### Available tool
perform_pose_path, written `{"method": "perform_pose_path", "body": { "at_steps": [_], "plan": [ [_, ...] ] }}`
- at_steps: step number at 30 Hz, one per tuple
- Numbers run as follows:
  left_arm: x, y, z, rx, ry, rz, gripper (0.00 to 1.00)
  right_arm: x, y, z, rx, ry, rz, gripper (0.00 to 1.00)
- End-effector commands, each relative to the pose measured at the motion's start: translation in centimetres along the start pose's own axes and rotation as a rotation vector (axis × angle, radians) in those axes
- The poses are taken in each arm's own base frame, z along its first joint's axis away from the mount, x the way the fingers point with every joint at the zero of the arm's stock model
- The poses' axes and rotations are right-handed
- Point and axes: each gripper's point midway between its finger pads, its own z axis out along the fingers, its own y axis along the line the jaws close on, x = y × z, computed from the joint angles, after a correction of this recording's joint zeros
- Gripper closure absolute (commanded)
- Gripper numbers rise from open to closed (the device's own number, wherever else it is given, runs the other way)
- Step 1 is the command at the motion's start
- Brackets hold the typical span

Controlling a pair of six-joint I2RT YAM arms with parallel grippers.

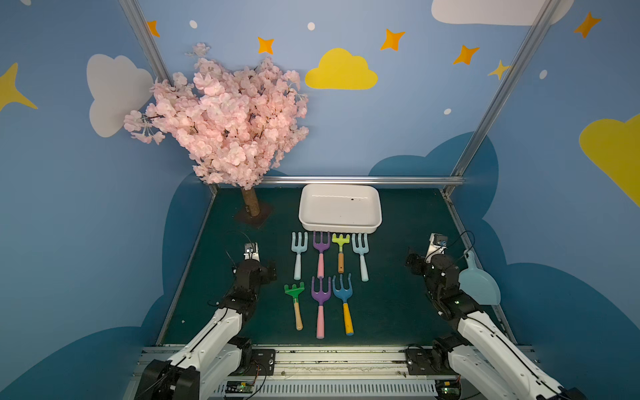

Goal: Take the hand rake out of the storage box
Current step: Reset both arms

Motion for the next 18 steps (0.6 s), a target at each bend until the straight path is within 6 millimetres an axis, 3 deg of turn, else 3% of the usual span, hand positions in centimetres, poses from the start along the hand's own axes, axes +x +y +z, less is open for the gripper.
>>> {"method": "perform_pose_path", "body": {
  "at_steps": [1,5,8,11,13,15,18],
  "plan": [
    [-5.4,-0.9,0.8,0.017,-0.19,0.104,0.0,-1.3,-0.7,1.7,-0.024,-0.081,0.039,0.04],
    [-5.7,2.3,2.0,-0.125,-0.144,0.056,0.0,0.2,-1.7,3.9,0.033,0.0,-0.073,0.04],
    [-5.9,1.6,2.7,-0.011,-0.158,0.081,0.0,2.4,-2.4,5.0,0.058,0.038,-0.016,0.04],
    [-6.4,0.6,3.6,0.057,-0.163,0.108,0.0,2.0,-1.1,4.8,-0.021,-0.062,-0.046,0.04],
    [-6.9,1.4,3.7,0.016,-0.205,0.099,0.0,0.9,-1.3,4.5,-0.012,-0.125,-0.047,0.04],
    [-7.2,2.6,4.0,-0.015,-0.245,0.058,0.0,0.6,0.0,4.2,-0.079,-0.144,-0.214,0.04],
    [-7.1,2.0,5.5,0.018,-0.16,0.086,0.0,0.5,-0.6,4.7,-0.041,-0.133,-0.175,0.04]
  ]
}}
